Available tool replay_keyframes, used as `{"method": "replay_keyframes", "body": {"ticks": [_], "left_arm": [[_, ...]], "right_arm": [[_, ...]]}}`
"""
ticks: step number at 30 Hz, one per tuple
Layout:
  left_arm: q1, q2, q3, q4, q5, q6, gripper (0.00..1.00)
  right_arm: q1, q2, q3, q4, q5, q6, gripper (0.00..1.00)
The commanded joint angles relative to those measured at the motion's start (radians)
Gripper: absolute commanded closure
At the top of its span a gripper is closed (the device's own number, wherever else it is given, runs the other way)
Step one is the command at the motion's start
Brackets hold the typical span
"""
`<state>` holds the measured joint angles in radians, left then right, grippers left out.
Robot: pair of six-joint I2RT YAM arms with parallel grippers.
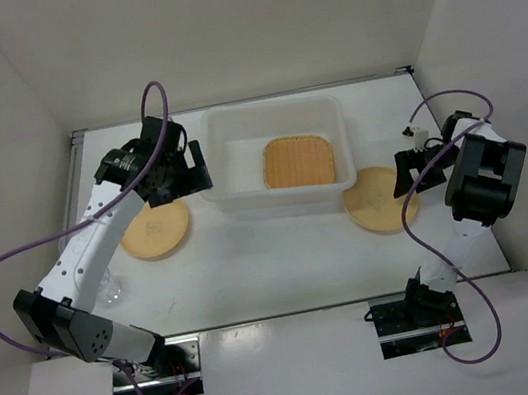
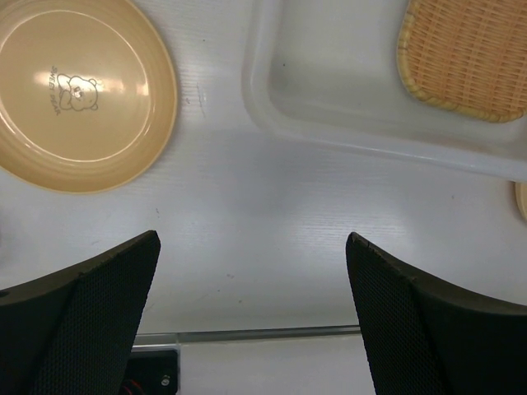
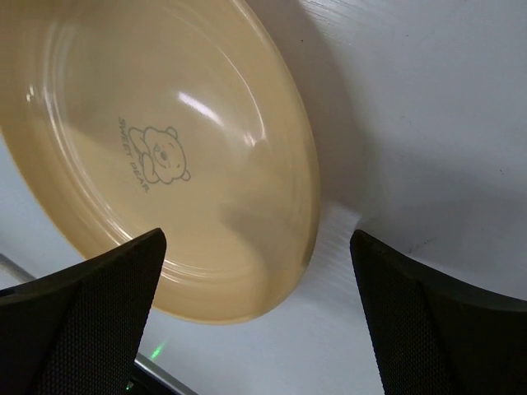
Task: Place the mixed dishes into the plastic bin
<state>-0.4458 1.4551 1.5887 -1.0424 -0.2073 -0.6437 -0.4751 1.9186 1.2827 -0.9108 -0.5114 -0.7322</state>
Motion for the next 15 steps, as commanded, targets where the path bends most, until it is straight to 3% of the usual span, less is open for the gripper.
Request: {"method": "replay_keyframes", "body": {"ticks": [1, 10, 15], "left_arm": [[-0.002, -0.039, -0.018, 0.002, 0.016, -0.031, 0.0], [-0.002, -0.039, -0.058, 0.012, 0.035, -0.071, 0.0], [-0.002, -0.03, -0.058, 0.012, 0.036, -0.071, 0.0]], "right_arm": [[-0.042, 0.114, -0.002, -0.014, 0.007, -0.076, 0.02], [-0.048, 0.131, 0.0, -0.053, -0.004, -0.133, 0.03], [-0.039, 0.181, -0.01, -0.053, -0.01, -0.145, 0.19]]}}
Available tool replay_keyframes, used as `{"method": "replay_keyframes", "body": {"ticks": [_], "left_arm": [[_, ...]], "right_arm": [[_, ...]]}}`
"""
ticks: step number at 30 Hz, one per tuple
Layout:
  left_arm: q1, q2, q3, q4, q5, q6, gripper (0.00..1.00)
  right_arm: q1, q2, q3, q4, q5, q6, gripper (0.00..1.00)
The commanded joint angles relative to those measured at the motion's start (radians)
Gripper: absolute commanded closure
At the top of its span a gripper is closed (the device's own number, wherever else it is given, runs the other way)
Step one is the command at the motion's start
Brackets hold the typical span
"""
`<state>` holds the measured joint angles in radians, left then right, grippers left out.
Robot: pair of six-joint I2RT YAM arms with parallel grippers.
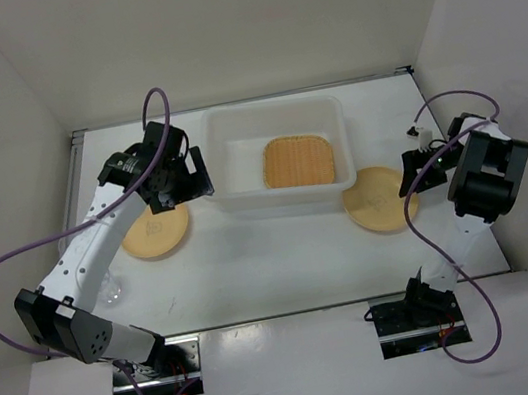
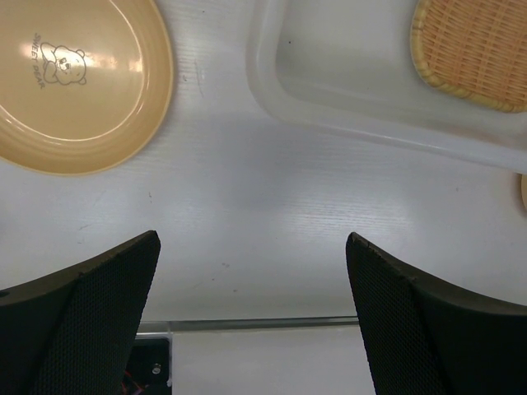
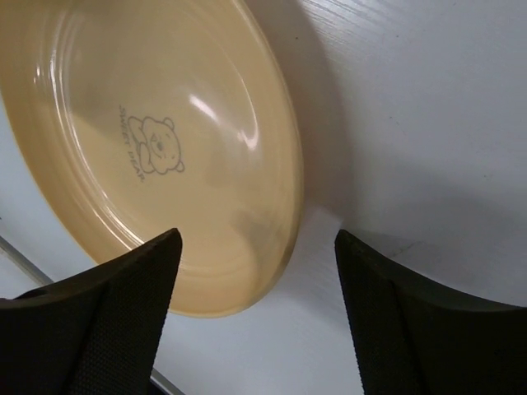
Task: Place the mixed dishes into the plastic bin
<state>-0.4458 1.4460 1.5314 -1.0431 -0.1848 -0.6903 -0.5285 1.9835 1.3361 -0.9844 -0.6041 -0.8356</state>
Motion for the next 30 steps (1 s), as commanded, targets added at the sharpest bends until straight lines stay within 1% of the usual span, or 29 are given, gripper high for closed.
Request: {"method": "replay_keyframes", "body": {"ticks": [1, 2, 3, 5, 6, 7, 9, 10, 12, 13, 15, 18, 22, 25, 26, 28, 29, 30], "left_arm": [[-0.002, -0.021, 0.009, 0.012, 0.013, -0.015, 0.0], [-0.002, -0.021, 0.009, 0.003, 0.004, -0.015, 0.0], [-0.002, -0.021, 0.009, 0.003, 0.004, -0.015, 0.0], [-0.002, -0.021, 0.009, 0.003, 0.004, -0.015, 0.0], [-0.002, -0.021, 0.009, 0.003, 0.004, -0.015, 0.0], [-0.002, -0.021, 0.009, 0.003, 0.004, -0.015, 0.0], [-0.002, -0.021, 0.009, 0.003, 0.004, -0.015, 0.0], [-0.002, -0.021, -0.002, 0.003, 0.004, -0.015, 0.0], [-0.002, -0.03, -0.013, 0.003, 0.004, -0.015, 0.0], [-0.002, -0.03, -0.013, 0.003, 0.004, -0.015, 0.0], [-0.002, -0.039, -0.022, 0.003, 0.004, -0.025, 0.0], [-0.002, -0.039, -0.031, 0.003, 0.004, -0.025, 0.0], [-0.002, -0.058, -0.06, 0.012, 0.004, -0.025, 0.0], [-0.002, -0.067, -0.07, 0.023, 0.004, -0.034, 0.0], [-0.002, -0.067, -0.079, 0.034, 0.004, -0.034, 0.0], [-0.002, -0.067, -0.079, 0.034, 0.004, -0.034, 0.0], [-0.002, -0.067, -0.079, 0.034, 0.004, -0.034, 0.0], [-0.002, -0.076, -0.079, 0.034, 0.004, -0.034, 0.0]], "right_arm": [[0.024, 0.127, -0.063, 0.021, 0.083, -0.042, 0.21], [0.024, 0.139, -0.063, 0.021, 0.083, -0.042, 0.23], [0.033, 0.14, -0.063, 0.021, 0.083, -0.031, 0.29], [0.047, 0.161, -0.063, 0.021, 0.083, -0.031, 0.39], [0.061, 0.161, -0.063, 0.021, 0.083, -0.017, 0.45], [0.061, 0.173, -0.063, 0.021, 0.083, -0.017, 0.58], [0.07, 0.184, -0.063, 0.021, 0.083, -0.007, 0.68], [0.07, 0.184, -0.063, 0.021, 0.083, 0.003, 0.78], [0.07, 0.184, -0.063, 0.021, 0.083, 0.012, 0.86], [0.07, 0.175, -0.063, 0.032, 0.083, 0.021, 0.94], [0.061, 0.164, -0.075, 0.032, 0.092, 0.021, 1.0], [0.051, 0.138, -0.087, 0.041, 0.101, 0.021, 1.0], [0.004, 0.1, -0.087, -0.02, 0.092, -0.025, 1.0], [-0.054, 0.066, -0.077, -0.097, 0.076, -0.066, 1.0], [-0.08, 0.054, -0.068, -0.147, 0.064, -0.083, 1.0], [-0.105, 0.005, -0.058, -0.201, 0.064, -0.137, 1.0], [-0.119, -0.02, -0.067, -0.23, 0.094, -0.149, 1.0], [-0.119, -0.081, -0.093, -0.231, 0.111, -0.167, 1.0]]}}
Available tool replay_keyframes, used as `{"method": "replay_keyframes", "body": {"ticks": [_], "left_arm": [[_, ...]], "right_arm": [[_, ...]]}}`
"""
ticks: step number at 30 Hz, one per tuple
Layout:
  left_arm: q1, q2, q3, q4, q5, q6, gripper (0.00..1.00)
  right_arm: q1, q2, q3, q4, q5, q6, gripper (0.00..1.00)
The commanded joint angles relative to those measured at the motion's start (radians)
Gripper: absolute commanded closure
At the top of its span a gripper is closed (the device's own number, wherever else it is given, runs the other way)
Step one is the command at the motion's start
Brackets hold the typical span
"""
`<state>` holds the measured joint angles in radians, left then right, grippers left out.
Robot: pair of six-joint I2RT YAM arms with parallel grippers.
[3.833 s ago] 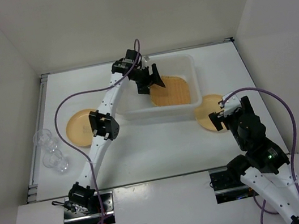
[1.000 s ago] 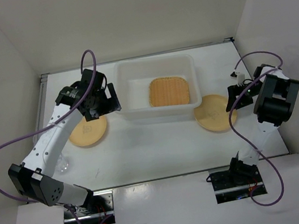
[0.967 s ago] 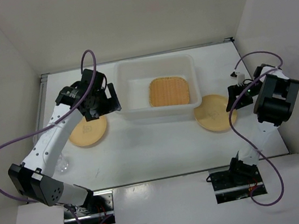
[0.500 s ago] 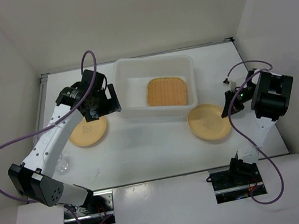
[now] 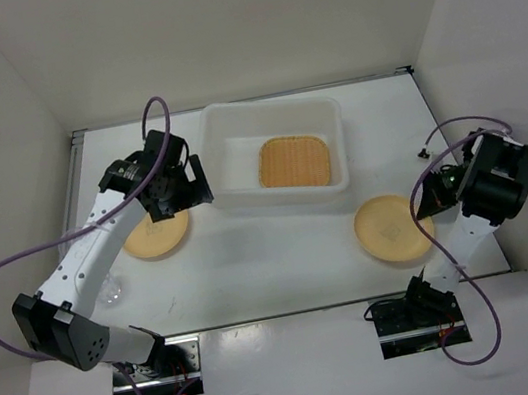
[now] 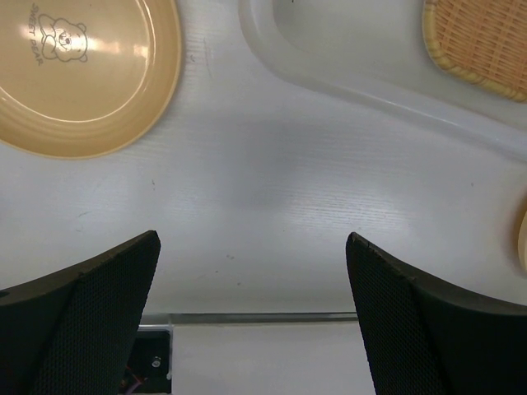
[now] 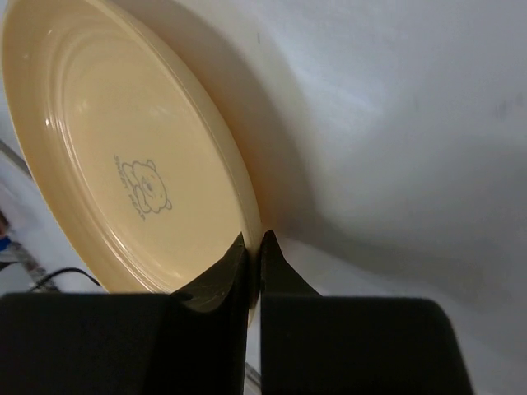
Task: Place the mixed dishes into the plastic bin
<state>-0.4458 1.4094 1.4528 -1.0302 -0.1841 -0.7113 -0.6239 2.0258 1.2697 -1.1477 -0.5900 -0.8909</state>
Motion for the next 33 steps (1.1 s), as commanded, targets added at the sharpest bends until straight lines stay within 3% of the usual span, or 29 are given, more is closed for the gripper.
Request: {"method": "replay_keyframes", "body": {"ticks": [1, 4, 10, 15, 22, 27, 33], "left_arm": [[-0.002, -0.04, 0.0, 0.021, 0.003, -0.013, 0.0], [0.007, -0.04, 0.0, 0.03, 0.003, -0.002, 0.0], [0.016, -0.009, 0.0, 0.048, 0.023, 0.029, 0.0], [0.025, 0.031, 0.052, 0.058, 0.032, 0.053, 0.0], [0.025, 0.056, 0.089, 0.039, 0.032, 0.064, 0.0], [0.025, 0.046, 0.078, 0.039, 0.032, 0.053, 0.0], [0.025, 0.046, 0.078, 0.018, 0.032, 0.044, 0.0]], "right_arm": [[-0.036, -0.157, -0.044, -0.081, 0.114, -0.129, 1.0], [-0.036, -0.271, -0.086, -0.135, 0.147, -0.203, 1.0], [0.001, -0.449, -0.067, -0.152, 0.11, -0.186, 1.0], [0.012, -0.412, 0.1, -0.152, -0.023, -0.068, 1.0], [0.061, -0.369, 0.403, -0.152, -0.082, 0.046, 1.0], [0.16, -0.343, 0.502, -0.152, -0.143, 0.107, 1.0], [0.309, -0.167, 0.733, -0.152, -0.249, 0.257, 1.0]]}}
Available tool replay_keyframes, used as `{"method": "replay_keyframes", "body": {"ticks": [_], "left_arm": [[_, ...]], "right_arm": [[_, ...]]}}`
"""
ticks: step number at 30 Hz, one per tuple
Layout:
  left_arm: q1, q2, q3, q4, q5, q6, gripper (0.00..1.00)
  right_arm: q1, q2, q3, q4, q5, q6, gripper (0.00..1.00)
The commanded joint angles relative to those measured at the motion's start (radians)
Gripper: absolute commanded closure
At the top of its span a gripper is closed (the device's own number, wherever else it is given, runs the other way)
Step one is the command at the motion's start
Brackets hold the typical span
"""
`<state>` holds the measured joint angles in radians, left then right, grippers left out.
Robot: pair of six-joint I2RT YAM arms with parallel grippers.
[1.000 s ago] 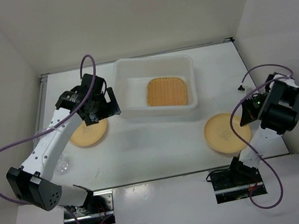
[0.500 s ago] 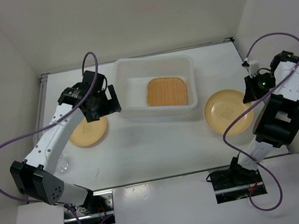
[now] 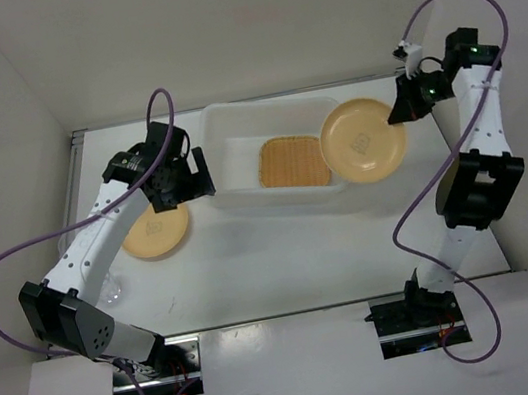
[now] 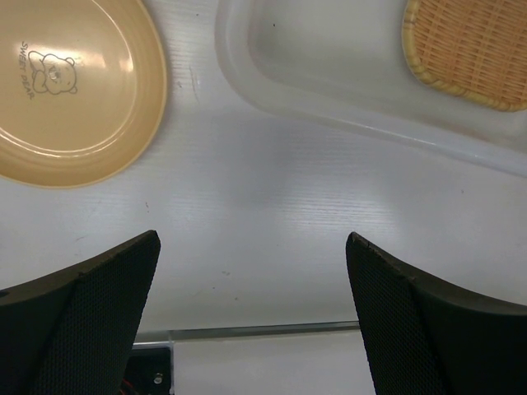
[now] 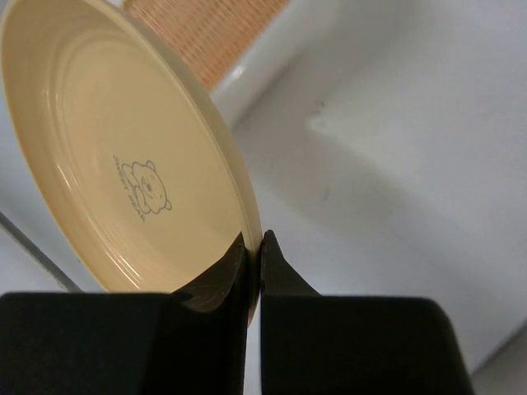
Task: Place the mixed dishes into the plastic bin
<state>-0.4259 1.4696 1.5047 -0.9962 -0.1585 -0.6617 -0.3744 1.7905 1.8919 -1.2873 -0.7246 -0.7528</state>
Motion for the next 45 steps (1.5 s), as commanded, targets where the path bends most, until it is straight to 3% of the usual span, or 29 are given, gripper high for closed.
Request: {"method": "replay_keyframes", "body": {"ticks": [1, 8, 23, 34, 40, 44, 45], "left_arm": [[0.006, -0.014, 0.026, -0.016, 0.007, -0.006, 0.0], [0.006, -0.054, 0.025, -0.085, -0.038, -0.041, 0.0], [0.006, -0.175, -0.028, -0.229, -0.067, -0.174, 0.0], [0.006, -0.184, -0.064, -0.239, -0.067, -0.219, 0.0], [0.006, -0.184, -0.098, -0.18, -0.067, -0.199, 0.0], [0.038, -0.196, -0.121, -0.136, -0.067, -0.199, 0.0], [0.05, -0.212, -0.15, -0.122, -0.067, -0.19, 0.0]], "right_arm": [[0.113, 0.12, 0.145, -0.012, -0.124, 0.136, 1.0], [0.377, 0.278, 0.307, 0.083, 0.039, 0.223, 1.0], [0.477, 0.644, 0.614, 0.166, 0.178, 0.285, 1.0], [0.571, 0.718, 0.626, 0.255, 0.431, 0.365, 0.97], [0.582, 0.659, 0.546, 0.275, 0.574, 0.374, 0.86], [0.582, 0.618, 0.546, 0.266, 0.628, 0.374, 0.45], [0.582, 0.6, 0.558, 0.25, 0.639, 0.374, 0.23]]}}
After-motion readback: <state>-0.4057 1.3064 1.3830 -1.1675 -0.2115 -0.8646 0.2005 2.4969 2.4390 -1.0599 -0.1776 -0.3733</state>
